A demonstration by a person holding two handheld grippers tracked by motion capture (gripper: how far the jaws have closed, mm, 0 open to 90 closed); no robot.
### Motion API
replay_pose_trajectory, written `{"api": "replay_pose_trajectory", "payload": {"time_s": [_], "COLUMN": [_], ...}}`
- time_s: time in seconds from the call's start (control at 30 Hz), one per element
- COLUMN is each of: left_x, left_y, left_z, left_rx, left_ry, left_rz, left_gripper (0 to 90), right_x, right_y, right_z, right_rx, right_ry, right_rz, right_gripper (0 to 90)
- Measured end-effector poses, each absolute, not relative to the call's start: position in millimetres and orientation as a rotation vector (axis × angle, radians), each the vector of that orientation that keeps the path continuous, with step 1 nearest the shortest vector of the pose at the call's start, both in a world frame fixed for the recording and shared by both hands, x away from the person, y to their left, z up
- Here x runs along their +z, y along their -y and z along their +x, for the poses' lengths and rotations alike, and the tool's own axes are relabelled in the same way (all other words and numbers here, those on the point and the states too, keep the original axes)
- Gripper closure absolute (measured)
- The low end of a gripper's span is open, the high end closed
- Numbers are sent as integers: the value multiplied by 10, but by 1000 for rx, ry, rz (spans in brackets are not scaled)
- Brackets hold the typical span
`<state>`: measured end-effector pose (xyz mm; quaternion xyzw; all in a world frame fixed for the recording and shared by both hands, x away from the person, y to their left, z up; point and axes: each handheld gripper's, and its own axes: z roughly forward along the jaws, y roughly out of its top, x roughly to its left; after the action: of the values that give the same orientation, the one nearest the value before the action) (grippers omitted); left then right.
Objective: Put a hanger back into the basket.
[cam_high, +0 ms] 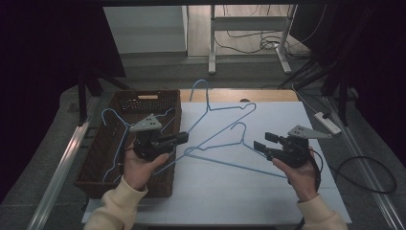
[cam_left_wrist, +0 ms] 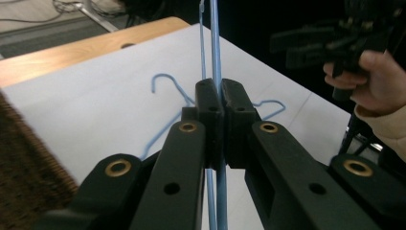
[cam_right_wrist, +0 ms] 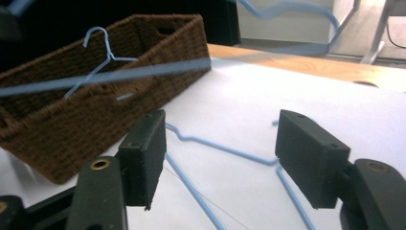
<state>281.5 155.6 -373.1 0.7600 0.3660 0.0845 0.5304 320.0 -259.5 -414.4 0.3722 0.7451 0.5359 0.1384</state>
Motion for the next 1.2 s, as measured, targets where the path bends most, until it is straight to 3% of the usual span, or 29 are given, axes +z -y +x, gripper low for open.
{"api": "replay_pose_trajectory", "payload": {"time_s": [0.33, 1.2], "left_x": [-3693, -3817], "left_y": [-1899, -2847], "left_z": [2743, 2678], "left_rx": [250, 413], "left_ry": [-907, -1076], "left_rz": [1769, 1638], "left_gripper": [870, 871], "right_x": [-4419, -4628], "right_y": [2791, 2959], "right_z": [3189, 3231], "right_rx": [1481, 1392], "right_ry": [-2145, -2138], "right_rz": [1101, 1195], "right_gripper": [281, 273]}}
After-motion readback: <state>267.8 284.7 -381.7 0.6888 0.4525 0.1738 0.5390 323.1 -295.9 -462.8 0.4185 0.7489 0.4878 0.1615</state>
